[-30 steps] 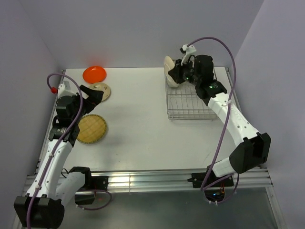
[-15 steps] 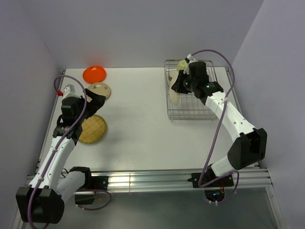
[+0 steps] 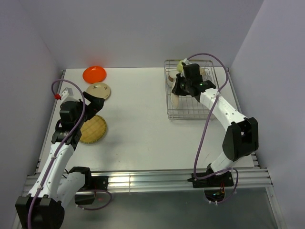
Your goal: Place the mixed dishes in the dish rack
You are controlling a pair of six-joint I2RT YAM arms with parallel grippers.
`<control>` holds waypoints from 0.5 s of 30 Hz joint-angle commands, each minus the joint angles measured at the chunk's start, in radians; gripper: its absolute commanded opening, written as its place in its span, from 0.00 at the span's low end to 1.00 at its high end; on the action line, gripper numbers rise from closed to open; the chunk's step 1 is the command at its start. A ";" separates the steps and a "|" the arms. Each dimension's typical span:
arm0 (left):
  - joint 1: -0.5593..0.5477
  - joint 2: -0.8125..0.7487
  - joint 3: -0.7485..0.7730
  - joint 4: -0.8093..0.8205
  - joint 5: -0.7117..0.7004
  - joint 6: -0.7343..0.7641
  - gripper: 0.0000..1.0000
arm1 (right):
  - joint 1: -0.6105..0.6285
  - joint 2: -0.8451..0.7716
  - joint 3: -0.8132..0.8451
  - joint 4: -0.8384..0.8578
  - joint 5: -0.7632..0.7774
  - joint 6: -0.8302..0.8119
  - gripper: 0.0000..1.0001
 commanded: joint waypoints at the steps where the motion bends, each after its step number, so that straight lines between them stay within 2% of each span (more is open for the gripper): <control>1: 0.005 -0.013 0.005 0.000 -0.015 0.009 0.99 | -0.002 -0.018 0.042 0.074 0.036 -0.035 0.00; 15: 0.008 0.001 0.013 -0.011 -0.019 0.013 0.99 | 0.038 0.108 0.058 0.096 0.121 -0.066 0.00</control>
